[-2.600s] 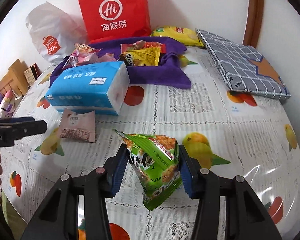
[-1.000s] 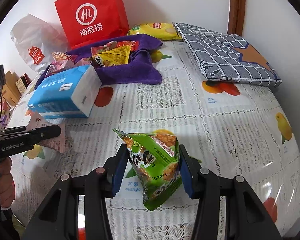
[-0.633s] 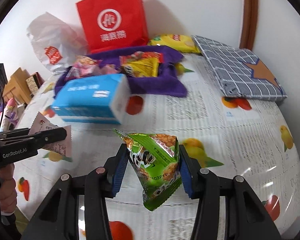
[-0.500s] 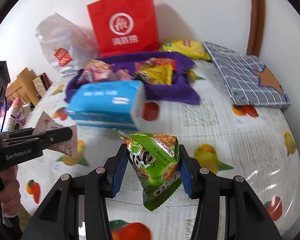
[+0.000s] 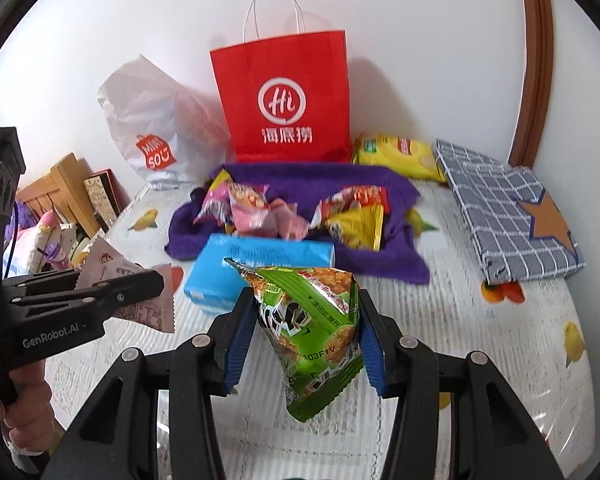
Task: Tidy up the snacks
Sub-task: 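Lift both packets and carry them over the purple towel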
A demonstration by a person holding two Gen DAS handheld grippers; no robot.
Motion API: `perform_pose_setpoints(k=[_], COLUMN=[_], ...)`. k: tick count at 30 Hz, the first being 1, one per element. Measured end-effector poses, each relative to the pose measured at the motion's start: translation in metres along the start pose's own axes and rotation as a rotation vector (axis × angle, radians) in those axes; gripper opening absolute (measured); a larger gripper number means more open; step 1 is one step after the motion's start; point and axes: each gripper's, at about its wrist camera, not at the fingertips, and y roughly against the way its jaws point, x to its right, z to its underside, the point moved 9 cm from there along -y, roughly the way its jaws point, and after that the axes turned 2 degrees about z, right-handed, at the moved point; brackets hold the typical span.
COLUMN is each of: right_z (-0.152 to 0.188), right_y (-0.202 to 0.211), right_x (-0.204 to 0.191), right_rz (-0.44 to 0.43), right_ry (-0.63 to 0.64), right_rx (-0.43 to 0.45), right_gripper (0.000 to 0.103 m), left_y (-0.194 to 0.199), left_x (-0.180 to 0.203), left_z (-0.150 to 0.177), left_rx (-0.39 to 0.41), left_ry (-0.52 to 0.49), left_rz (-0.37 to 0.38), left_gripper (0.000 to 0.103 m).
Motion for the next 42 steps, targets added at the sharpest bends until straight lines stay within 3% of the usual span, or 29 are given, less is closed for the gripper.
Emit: perform_pose_setpoints(k=[20,42], right_z=[-0.051,-0.078], right_y=[0.005,-0.015], right_x=[0.002,0.022], right_rz=[0.016,0.032], right_ry=[0.009,-0.008], right_rx=[0.060,0.084], right_gripper=[0.048,0.048], left_y=[0.016,0.007], left_x=[-0.006,-0.014], left_z=[-0.045,-0.069], left_rx=[0.063,0.083], left_ry=[0.007,0.002], left_rz=[-0.021,-0.059], left_gripper=[0.025,0.025])
